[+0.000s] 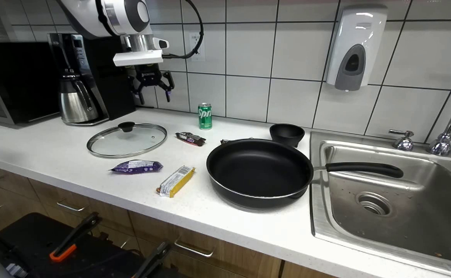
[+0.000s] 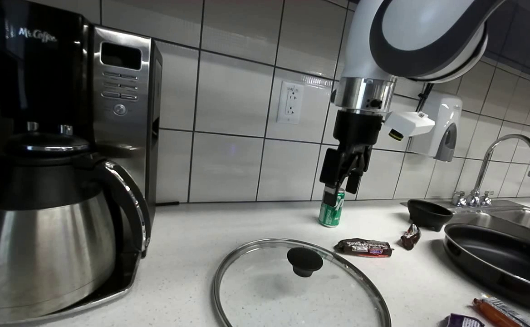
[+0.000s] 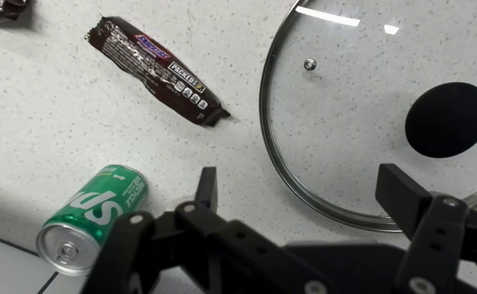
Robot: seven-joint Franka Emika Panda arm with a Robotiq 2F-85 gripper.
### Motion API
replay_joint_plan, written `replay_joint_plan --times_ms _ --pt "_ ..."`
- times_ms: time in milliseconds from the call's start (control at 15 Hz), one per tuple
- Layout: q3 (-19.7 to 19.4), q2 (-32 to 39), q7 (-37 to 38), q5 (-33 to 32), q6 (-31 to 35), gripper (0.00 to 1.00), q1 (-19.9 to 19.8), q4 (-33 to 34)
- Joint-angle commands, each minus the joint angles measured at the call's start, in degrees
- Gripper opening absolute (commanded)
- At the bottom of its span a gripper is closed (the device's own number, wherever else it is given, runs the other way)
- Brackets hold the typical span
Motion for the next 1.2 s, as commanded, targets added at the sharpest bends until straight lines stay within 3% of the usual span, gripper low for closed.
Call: replay_joint_plan --times_ms 0,667,1133 --pt "0.4 0.02 0.11 -0.14 -0.14 1.0 -0.36 0.09" --pt "-0.39 0.03 1.95 -1.38 0.67 1.0 -0.16 -0.09" --pt "-2.48 -1.89 8.53 4.87 2.49 1.0 -3.04 -3.06"
